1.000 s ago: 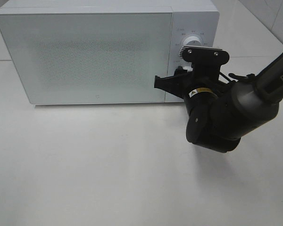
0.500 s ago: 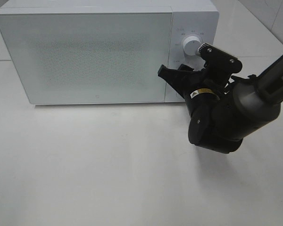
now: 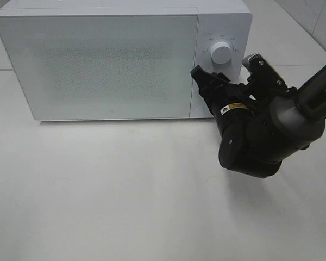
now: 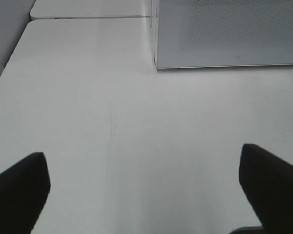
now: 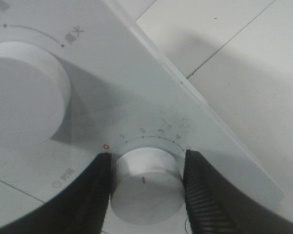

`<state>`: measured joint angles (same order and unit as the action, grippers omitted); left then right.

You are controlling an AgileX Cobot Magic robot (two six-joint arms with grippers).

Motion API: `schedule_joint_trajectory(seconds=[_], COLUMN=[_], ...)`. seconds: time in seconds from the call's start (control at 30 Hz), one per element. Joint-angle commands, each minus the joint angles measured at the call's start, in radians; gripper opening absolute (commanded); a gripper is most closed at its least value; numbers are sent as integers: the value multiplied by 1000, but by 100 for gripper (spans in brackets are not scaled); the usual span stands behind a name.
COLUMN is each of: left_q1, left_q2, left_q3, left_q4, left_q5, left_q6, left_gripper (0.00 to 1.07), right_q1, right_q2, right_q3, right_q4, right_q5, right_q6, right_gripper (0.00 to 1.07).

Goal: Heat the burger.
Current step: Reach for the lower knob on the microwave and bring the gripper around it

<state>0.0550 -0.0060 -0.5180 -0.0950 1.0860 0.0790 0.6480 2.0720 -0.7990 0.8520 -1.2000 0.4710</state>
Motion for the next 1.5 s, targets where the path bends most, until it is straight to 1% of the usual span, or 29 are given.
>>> schedule_joint_trajectory(seconds=[0.03,0.33,0.67,0.9,1.13,1.3,1.5], left_q1=[3,3,3,3,3,3,3], left_q2=[-14,-14,-14,-14,-14,-14,-14], left_q3=[1,1,1,1,1,1,1], left_q4=[-3,-3,-3,-3,-3,-3,-3], left_q5=[-13,-13,-13,-13,-13,-13,-13], left_q6=[-1,-1,-1,-1,-1,-1,-1], left_gripper=[98,98,98,98,98,98,98], right_q1=[4,4,4,4,4,4,4], right_q2=[-3,-3,-3,-3,-3,-3,-3], right_q3=[-25,-25,-25,-25,-25,-25,-25], right_q4=[-142,-160,-163,-163,-166,-170,-170], right_q5=[-10,-17,-17,-41,-68,-96,-104], right_q6=[81,260,382,512,592,701,768], right_gripper=[10,10,10,10,10,10,10])
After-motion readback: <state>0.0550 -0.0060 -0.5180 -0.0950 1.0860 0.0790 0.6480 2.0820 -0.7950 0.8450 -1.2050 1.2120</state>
